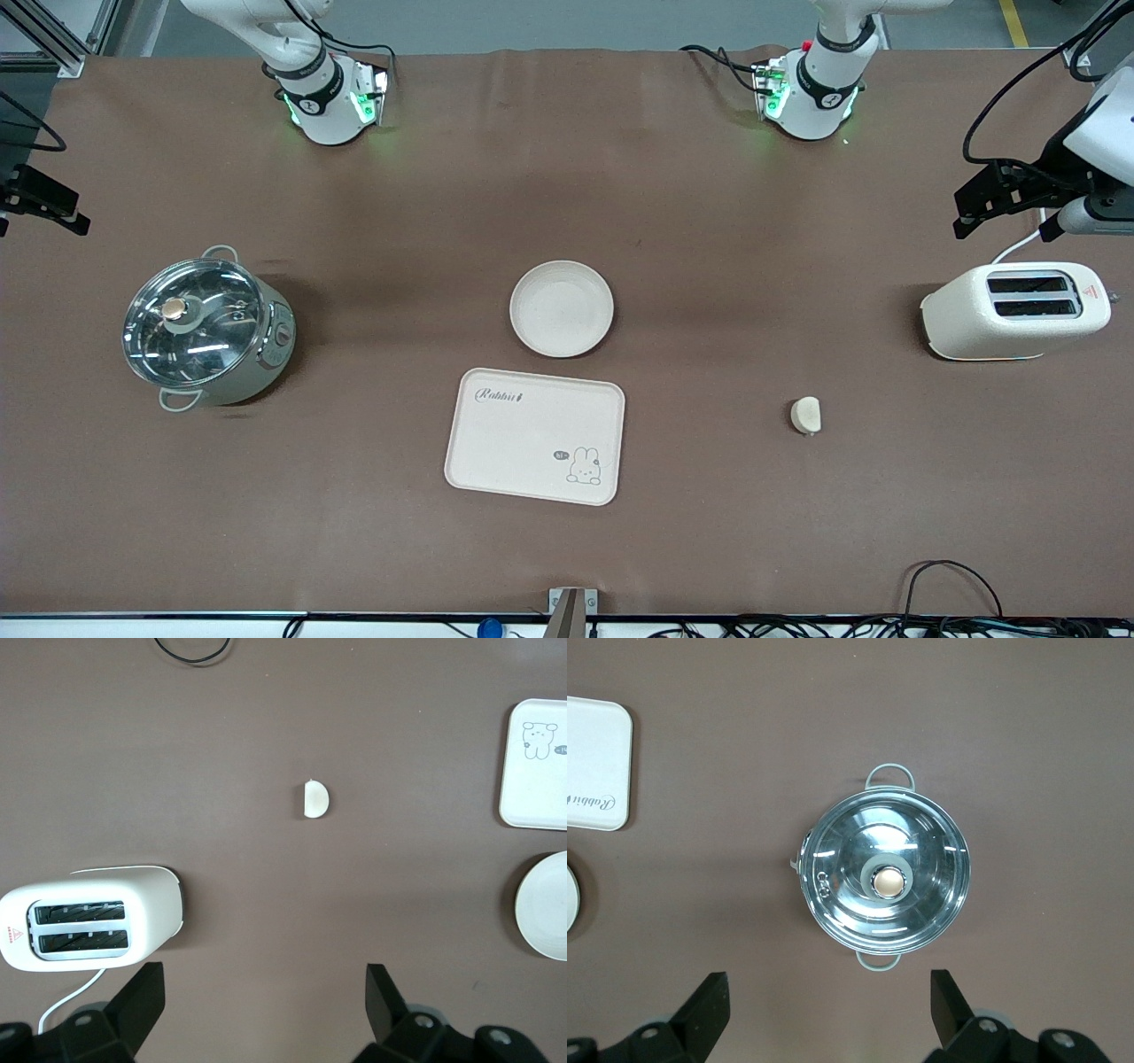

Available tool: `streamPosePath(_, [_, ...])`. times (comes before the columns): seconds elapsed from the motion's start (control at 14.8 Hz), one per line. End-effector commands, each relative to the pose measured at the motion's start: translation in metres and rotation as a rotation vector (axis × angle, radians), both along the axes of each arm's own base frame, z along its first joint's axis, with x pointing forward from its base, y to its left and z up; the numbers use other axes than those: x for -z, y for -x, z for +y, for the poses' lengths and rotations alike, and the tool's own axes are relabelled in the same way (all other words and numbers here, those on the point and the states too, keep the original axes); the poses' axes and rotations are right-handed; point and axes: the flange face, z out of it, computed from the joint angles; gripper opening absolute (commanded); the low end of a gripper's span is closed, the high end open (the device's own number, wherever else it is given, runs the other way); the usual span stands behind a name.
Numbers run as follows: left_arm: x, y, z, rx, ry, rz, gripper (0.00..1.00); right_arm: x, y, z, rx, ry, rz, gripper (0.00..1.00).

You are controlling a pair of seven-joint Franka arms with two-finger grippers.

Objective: Place bun in plate and plate on tray
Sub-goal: 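Reach the left gripper to the bun while the right gripper moves over the pot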

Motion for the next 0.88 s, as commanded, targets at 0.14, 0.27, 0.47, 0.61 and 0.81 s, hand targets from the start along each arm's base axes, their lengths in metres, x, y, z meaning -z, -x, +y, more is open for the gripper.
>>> streamPosePath(0.14, [-0.008,-0.001,0.005,-0.001,-0.015,0.003,1.00,-0.001,0.003,0.001,-0.011,0.000,-0.001,1.00])
streamPosePath(0.27, [-0.002,-0.003,0.005,-0.003,-0.017,0.015,1.00,-0.002,0.003,0.006,-0.016,-0.005,-0.005,1.00])
streamPosePath(0.47, [0.047,-0.021,0.000,0.027,-0.059,0.100,1.00,0.016,-0.010,0.054,-0.089,-0.064,0.021,1.00])
streamPosePath(0.61, [0.108,-0.058,-0.009,0.014,-0.046,0.123,1.00,0.040,-0.019,0.092,-0.138,-0.110,0.066,1.00])
streamPosePath(0.81, [0.232,-0.109,-0.019,-0.029,-0.036,0.153,1.00,0.093,-0.031,0.123,-0.091,-0.186,0.123,1.00])
